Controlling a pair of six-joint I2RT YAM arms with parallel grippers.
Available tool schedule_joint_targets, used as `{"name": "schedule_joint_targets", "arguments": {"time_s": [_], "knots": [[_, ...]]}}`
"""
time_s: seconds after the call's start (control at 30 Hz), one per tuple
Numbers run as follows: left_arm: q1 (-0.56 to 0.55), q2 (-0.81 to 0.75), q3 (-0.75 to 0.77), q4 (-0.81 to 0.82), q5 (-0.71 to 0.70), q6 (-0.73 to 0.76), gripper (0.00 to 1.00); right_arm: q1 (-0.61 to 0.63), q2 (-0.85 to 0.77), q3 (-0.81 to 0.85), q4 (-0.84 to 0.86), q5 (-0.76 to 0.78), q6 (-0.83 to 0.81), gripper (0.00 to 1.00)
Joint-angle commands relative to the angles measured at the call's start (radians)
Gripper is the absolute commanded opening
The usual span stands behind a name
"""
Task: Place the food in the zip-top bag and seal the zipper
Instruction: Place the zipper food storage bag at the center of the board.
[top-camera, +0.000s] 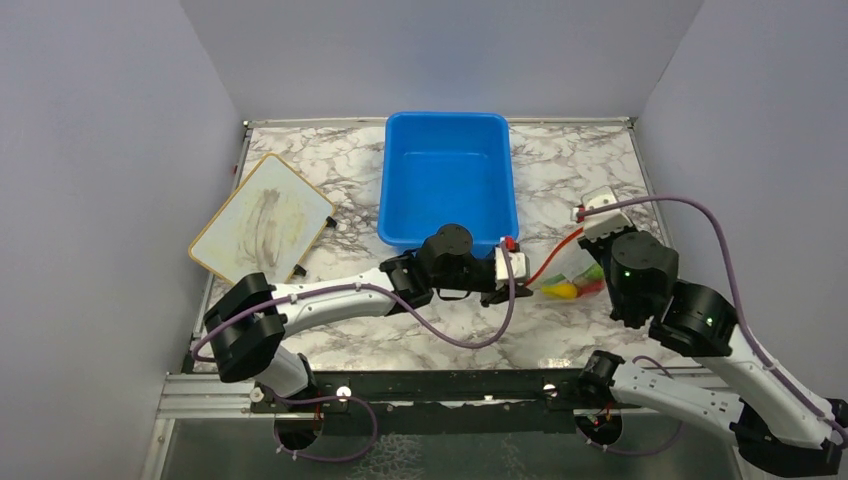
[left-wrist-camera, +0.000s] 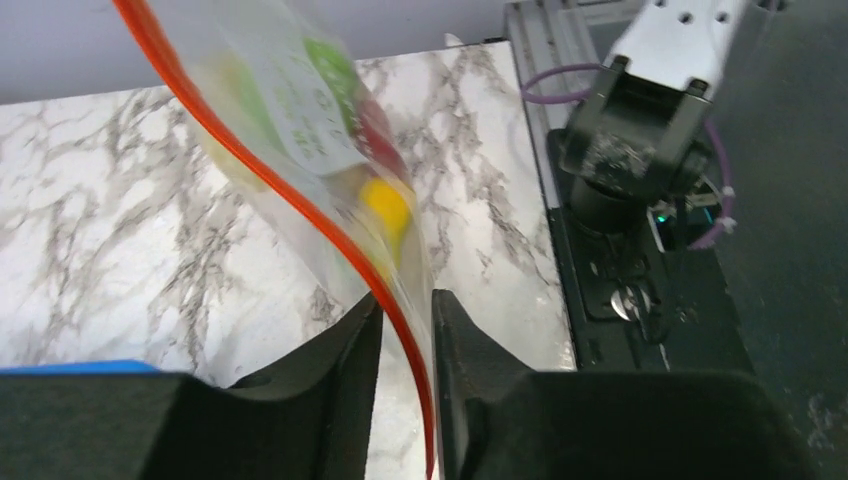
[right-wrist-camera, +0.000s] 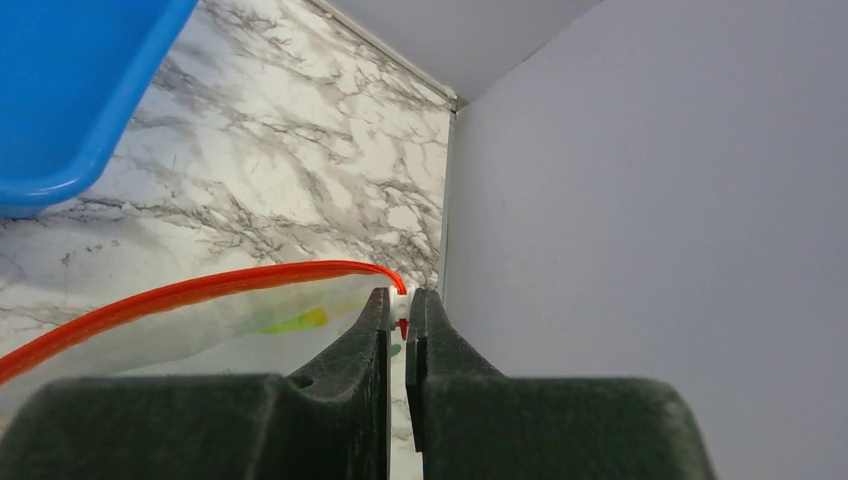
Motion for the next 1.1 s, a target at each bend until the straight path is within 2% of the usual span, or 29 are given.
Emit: {"name": "schedule_joint_targets", "arguments": {"time_s": [0.0, 0.1, 0.2, 0.47, 0.53, 0.57, 0.67, 0.83, 1.0, 1.07], "knots": [[0.002, -0.015, 0.038, 0.068, -0.143, -0.03, 0.32, -0.003, 0.049, -0.036, 0.181, 0.028, -0.089, 0.01], [0.004, -0.056, 0.01, 0.042, -0.22, -0.006, 0.44, -0.003, 0.083, -0.078, 0.25, 0.013, -0.138, 0.01], [0.003, -0.111, -0.02, 0.007, -0.292, 0.023, 0.59, -0.004, 0.125, -0.105, 0.234, 0.014, -0.136, 0.01], [0.003, -0.234, -0.032, -0.146, -0.501, 0.065, 0.75, -0.062, 0.17, -0.171, 0.257, 0.015, -0.169, 0.01], [0.003, -0.265, -0.019, -0.196, -0.498, 0.09, 0.87, -0.095, 0.181, -0.175, 0.259, 0.004, -0.185, 0.01], [0.003, -0.282, -0.015, -0.216, -0.51, 0.097, 0.97, -0.113, 0.188, -0.172, 0.258, -0.002, -0.195, 0.01], [0.003, -0.335, -0.021, -0.244, -0.565, 0.113, 0.99, -0.198, 0.214, -0.161, 0.271, -0.035, -0.232, 0.01], [0.004, -0.413, -0.04, -0.271, -0.628, 0.122, 0.99, -0.422, 0.289, -0.126, 0.381, -0.194, -0.317, 0.01], [0.003, -0.469, -0.066, -0.277, -0.639, 0.107, 0.99, -0.61, 0.424, -0.067, 0.424, -0.315, -0.3, 0.01], [0.003, -0.485, -0.086, -0.266, -0.641, 0.099, 0.99, -0.711, 0.486, -0.027, 0.445, -0.408, -0.266, 0.01]]}}
